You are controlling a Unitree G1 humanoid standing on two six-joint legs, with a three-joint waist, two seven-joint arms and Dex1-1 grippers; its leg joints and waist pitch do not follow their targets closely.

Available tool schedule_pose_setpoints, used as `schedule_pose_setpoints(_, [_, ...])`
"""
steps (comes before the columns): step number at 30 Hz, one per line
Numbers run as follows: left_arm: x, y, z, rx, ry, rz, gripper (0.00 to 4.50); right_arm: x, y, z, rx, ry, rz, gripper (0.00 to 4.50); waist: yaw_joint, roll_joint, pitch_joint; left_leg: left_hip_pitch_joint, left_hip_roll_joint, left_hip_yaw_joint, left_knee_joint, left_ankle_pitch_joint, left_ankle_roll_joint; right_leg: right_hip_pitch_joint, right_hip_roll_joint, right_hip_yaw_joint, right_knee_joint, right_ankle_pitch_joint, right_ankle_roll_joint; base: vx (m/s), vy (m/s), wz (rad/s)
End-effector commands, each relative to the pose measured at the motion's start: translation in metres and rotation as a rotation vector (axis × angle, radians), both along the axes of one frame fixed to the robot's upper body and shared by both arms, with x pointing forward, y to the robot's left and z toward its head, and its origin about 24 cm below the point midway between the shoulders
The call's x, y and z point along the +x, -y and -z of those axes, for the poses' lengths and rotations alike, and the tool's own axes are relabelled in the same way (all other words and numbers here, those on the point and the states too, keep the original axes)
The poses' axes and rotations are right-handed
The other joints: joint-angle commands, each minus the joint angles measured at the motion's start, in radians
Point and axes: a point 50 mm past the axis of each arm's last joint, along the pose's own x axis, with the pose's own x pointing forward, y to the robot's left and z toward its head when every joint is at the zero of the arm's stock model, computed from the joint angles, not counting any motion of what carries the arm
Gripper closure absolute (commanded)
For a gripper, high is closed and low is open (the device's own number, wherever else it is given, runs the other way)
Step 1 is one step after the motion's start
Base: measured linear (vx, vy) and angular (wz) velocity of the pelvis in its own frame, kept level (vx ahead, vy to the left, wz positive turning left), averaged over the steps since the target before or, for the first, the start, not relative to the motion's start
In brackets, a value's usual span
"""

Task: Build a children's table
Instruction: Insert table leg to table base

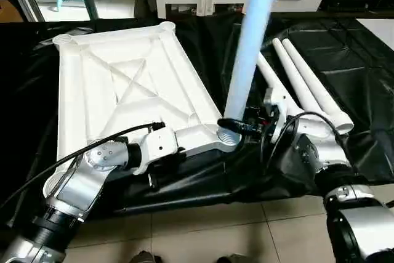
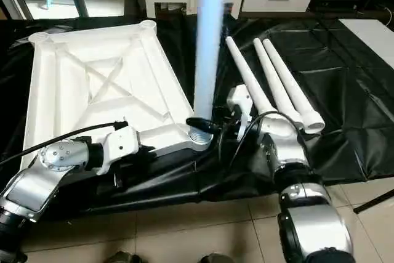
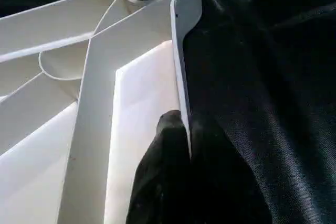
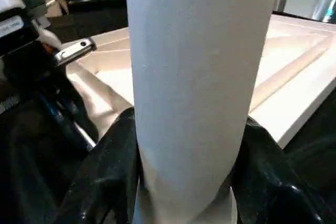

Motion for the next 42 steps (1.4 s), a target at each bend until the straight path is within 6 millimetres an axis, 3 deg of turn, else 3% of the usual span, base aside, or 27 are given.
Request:
schedule_pose_setpoints(1, [-0.011, 0.011, 0.015, 0.01, -0.083, 0.087, 4.5, -0.012, 0.005, 0.027, -0.106, -0.126, -0.037, 2.59, -0.011, 0.003, -0.054, 0.018, 0.05, -0.009, -0.072, -0.145, 0.095, 0.042, -0.076, 0.053, -0.075, -0.102, -0.266, 0.0, 0.0, 0.0])
schedule_pose_setpoints(9, [-0.011, 0.012, 0.013, -0.001, -0.074, 0.081, 4.5, -0.009, 0.012, 0.03, 0.044, -0.228, 0.054, 2.59, -0.008, -0.002, -0.052, 0.019, 0.052, -0.008, -0.074, -0.151, 0.094, 0.041, -0.078, 0.055, -0.078, -0.123, -0.262, 0.0, 0.0, 0.0])
schedule_pose_setpoints(24, [-0.008, 0.012, 0.013, 0.002, -0.058, 0.062, 4.5, -0.02, 0.021, 0.045, 0.25, -0.269, 0.228, 2.59, -0.009, 0.0, -0.048, 0.025, 0.054, -0.006, -0.084, -0.187, 0.072, 0.032, -0.08, 0.058, -0.091, -0.192, -0.233, 0.0, 0.0, 0.0])
schedule_pose_setpoints(30, [-0.008, 0.012, 0.013, 0.006, -0.057, 0.065, 4.5, -0.033, 0.021, 0.059, 0.108, -0.25, 0.173, 2.59, -0.008, 0.0, -0.045, 0.024, 0.054, -0.002, -0.088, -0.187, 0.073, 0.032, -0.081, 0.059, -0.094, -0.205, -0.225, 0.0, 0.0, 0.0])
schedule_pose_setpoints(42, [-0.008, 0.012, 0.014, 0.016, -0.052, 0.065, 4.5, -0.043, 0.02, 0.069, -0.052, -0.215, 0.11, 2.59, -0.011, -0.005, -0.04, 0.039, 0.056, -0.001, -0.102, -0.277, 0.039, 0.024, -0.081, 0.069, -0.117, -0.325, -0.185, 0.0, 0.0, 0.0])
